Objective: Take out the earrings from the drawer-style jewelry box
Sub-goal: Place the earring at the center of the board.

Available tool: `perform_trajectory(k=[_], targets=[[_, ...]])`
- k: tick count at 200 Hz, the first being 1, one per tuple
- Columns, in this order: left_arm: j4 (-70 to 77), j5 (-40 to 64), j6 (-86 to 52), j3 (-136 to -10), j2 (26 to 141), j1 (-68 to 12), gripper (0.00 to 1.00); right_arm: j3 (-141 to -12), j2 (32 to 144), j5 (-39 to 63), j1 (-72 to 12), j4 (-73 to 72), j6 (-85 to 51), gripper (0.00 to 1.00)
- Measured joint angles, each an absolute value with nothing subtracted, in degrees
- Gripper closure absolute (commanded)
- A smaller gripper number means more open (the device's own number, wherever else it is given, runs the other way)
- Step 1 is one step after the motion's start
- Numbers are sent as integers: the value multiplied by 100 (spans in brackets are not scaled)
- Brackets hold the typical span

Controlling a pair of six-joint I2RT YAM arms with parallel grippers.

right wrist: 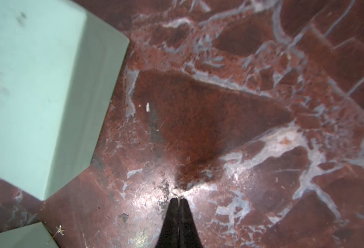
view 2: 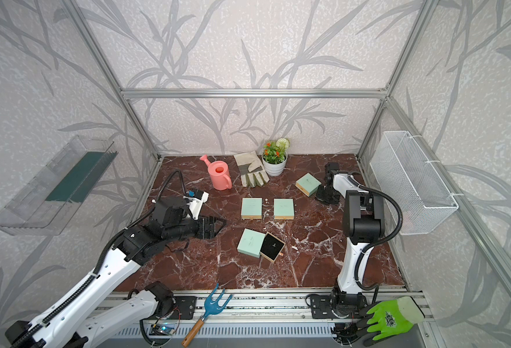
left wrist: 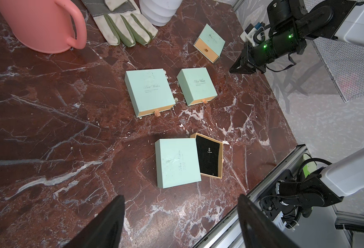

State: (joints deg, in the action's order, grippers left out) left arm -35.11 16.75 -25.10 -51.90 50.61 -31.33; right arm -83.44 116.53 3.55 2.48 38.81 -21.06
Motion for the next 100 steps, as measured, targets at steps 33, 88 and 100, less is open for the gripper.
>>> perform_trajectory(k=[33,88,100], targets=[[-3516,1702,-2512,-5157,5065,-3105,18,-8374,11736,355,248,3885,-2093,97],[-3514,1756,-2512,-5157,5068,-3083,18,-8438,11784,355,248,3883,-2086,90],[-3511,1778,-2515,-5157,5068,-3070,18,-8438,11784,353,248,3883,-2078,87]])
